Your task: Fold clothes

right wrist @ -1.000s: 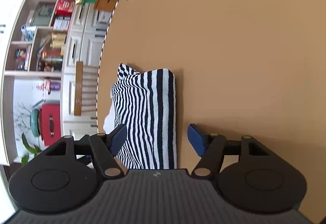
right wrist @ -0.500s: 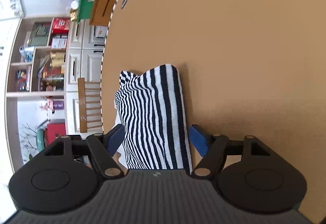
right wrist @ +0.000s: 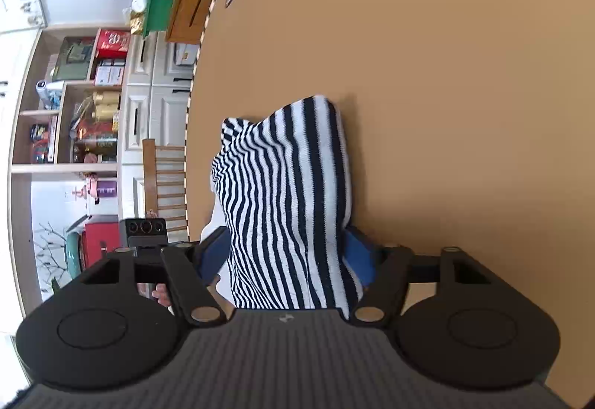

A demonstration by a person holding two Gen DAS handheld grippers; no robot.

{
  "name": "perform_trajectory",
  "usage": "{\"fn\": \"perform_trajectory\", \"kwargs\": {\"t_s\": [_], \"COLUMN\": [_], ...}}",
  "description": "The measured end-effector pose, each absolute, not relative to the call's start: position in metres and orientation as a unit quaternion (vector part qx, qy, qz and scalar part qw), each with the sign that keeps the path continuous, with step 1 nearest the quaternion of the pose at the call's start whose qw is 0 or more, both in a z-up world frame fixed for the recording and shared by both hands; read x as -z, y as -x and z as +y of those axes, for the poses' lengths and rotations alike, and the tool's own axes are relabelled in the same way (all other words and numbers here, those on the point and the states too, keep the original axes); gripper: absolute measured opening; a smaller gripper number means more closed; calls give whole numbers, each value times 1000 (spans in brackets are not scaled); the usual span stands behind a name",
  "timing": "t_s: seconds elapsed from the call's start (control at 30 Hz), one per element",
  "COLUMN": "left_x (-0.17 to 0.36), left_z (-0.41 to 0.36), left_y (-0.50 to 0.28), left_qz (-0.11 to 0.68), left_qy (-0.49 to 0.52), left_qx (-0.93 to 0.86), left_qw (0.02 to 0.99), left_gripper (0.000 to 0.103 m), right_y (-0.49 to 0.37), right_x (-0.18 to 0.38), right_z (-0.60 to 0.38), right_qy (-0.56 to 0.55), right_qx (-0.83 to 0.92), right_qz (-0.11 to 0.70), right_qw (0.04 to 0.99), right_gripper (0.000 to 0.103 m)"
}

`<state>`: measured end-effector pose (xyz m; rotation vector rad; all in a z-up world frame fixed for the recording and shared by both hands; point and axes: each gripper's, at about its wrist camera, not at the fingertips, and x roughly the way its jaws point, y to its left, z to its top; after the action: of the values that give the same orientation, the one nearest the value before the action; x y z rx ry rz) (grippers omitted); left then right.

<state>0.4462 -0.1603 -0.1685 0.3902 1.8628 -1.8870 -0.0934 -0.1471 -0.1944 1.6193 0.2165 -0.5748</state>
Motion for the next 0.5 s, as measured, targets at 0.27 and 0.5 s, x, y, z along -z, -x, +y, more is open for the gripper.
{"fn": "perform_trajectory", "kwargs": {"t_s": [0.27, 0.5], "left_x": [180, 153], "left_z": [-172, -158], "left_y": [-427, -410], "left_qz": [673, 630], "left_qy": [-162, -197], "left_qx": [677, 677], "left_qw": [251, 326], "left_gripper": [22, 20], "right_y": [77, 59], "right_x": [206, 176], "right_z": [-154, -143], "right_qy": [-720, -659], "right_qx": [257, 317], "right_qz": [118, 157], "right_qw": [634, 664], "right_gripper": [14, 14]}}
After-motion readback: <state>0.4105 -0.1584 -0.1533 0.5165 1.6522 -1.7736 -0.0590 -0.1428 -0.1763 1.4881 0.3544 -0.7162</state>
